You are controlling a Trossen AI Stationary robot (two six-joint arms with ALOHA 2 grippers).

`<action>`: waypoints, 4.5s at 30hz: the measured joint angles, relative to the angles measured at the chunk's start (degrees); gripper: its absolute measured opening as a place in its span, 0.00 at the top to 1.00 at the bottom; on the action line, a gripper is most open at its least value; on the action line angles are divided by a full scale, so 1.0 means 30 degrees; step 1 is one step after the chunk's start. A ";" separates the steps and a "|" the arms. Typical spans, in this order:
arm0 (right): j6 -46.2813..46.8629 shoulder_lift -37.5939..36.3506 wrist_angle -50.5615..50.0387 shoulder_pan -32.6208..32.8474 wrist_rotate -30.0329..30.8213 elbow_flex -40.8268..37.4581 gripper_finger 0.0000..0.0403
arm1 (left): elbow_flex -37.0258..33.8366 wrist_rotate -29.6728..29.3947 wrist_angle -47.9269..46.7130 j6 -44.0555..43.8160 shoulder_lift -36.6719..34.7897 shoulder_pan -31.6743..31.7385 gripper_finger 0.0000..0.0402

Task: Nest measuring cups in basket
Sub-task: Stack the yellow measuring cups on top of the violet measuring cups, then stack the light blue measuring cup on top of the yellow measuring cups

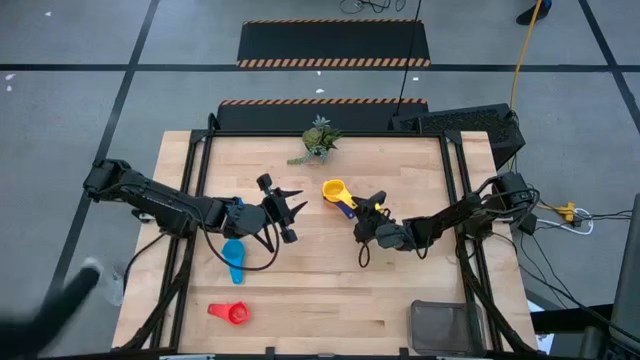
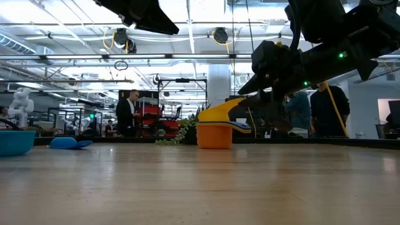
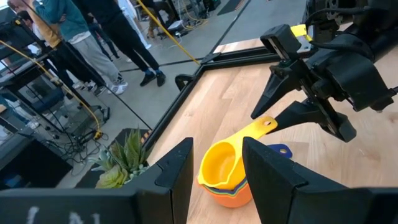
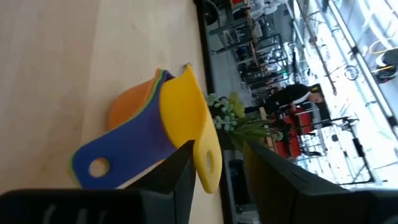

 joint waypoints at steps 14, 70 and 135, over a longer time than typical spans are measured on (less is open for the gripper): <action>0.3228 0.0000 -0.1234 0.0022 -0.1993 0.0007 0.68 | 0.0000 -0.0001 -0.0006 0.0000 0.0000 -0.0003 0.65; 2.5826 -0.0463 -1.2572 -0.2888 -0.9973 0.3789 0.16 | 0.0000 0.0101 -0.0003 -0.0306 0.0000 0.0211 0.65; 1.8852 -0.8847 -1.4433 -0.1323 -0.9900 0.2441 0.25 | 0.0000 0.2516 -0.9355 -0.9173 0.0007 -0.6845 0.65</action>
